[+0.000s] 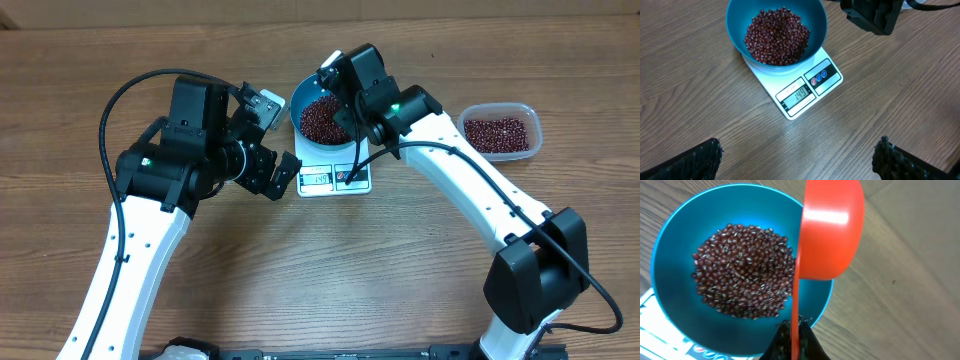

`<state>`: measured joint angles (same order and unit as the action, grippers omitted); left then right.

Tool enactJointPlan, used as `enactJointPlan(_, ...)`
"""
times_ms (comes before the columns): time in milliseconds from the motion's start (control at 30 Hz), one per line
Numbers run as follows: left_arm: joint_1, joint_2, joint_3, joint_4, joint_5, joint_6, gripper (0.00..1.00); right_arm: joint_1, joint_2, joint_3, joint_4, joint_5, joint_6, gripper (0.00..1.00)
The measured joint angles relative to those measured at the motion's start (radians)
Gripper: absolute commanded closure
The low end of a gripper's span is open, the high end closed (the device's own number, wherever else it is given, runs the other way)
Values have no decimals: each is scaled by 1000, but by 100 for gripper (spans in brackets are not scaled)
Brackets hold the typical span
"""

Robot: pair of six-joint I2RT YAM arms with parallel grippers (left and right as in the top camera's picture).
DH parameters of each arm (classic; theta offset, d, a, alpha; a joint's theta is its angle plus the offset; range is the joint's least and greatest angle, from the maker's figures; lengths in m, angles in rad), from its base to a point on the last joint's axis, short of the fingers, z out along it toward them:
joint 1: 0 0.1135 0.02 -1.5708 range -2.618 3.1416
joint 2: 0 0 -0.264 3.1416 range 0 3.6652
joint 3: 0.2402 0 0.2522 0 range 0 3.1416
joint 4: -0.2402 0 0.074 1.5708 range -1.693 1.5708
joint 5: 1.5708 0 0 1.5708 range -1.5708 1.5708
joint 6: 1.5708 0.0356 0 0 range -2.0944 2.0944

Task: Scoop item into bowl and weigh 150g on scale
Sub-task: 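Tilt the red scoop to trickle a few beans into the teal bowl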

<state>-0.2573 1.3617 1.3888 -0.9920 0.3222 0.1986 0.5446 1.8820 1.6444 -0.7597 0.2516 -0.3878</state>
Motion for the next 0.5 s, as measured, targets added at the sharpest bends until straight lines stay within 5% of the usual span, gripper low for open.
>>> enactJointPlan(500, 0, 0, 0, 0, 0, 0, 0, 25, 0, 12, -2, 58, -30, 96)
